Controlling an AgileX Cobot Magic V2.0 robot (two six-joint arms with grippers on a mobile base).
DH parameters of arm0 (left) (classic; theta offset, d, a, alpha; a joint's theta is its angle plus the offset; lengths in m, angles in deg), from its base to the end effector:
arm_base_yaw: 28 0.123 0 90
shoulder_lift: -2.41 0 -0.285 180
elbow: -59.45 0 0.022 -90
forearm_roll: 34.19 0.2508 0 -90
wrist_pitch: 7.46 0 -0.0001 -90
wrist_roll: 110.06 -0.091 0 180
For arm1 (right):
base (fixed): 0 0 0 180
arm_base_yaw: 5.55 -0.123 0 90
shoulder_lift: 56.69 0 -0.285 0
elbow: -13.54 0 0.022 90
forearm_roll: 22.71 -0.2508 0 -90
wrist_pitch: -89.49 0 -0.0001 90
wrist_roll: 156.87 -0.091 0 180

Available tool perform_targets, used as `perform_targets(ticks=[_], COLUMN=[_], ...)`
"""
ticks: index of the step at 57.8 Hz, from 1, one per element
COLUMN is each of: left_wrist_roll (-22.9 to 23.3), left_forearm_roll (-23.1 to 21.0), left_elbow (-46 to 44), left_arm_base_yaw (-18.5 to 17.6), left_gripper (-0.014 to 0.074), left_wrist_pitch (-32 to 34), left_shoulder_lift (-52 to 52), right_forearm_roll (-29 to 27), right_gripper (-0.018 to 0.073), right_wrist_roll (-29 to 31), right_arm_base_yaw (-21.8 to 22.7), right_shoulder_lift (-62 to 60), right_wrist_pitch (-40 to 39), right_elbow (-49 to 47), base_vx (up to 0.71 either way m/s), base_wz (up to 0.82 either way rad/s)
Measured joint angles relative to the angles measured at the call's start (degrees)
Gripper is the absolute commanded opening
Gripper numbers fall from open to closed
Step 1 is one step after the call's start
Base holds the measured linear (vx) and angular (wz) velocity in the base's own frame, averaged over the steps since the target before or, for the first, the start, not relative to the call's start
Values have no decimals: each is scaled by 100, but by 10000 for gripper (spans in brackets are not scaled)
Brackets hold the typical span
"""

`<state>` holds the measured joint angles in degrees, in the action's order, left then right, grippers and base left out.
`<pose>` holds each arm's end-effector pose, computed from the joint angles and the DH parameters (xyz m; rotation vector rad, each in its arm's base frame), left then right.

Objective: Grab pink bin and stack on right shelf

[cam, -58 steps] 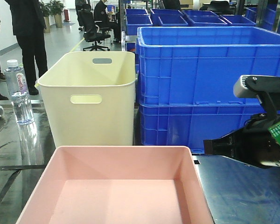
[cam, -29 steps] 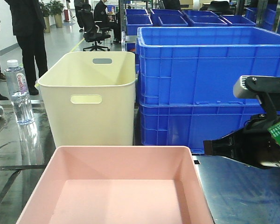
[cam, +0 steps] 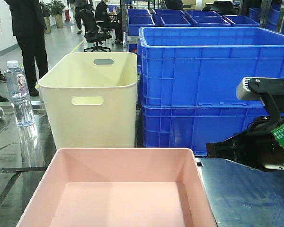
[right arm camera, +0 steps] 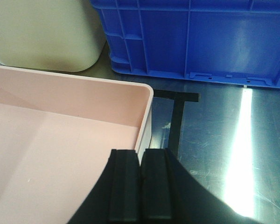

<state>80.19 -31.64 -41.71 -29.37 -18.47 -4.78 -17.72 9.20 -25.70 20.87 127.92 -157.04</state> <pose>0.0562 -0.0006 0.1867 -0.1006 1.6917 -0.1119 0.2477 0.0856 0.3839 -0.1633 2.1899 0.2382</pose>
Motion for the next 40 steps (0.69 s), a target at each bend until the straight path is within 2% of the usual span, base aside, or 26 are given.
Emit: perform_targets(ticks=[40], left_wrist_roll=[6], left_forearm_roll=[17], left_elbow=[0], left_arm_base_yaw=[0], left_gripper=[18], left_wrist_pitch=[0], left_shoulder_lift=[0], right_forearm_roll=[117], right_gripper=[-12], right_wrist_roll=[-11], right_arm_base_yaw=[0], right_shoulder_lift=[0], right_wrist_pitch=[156], right_elbow=[0], base_vx=[0], base_wz=[0])
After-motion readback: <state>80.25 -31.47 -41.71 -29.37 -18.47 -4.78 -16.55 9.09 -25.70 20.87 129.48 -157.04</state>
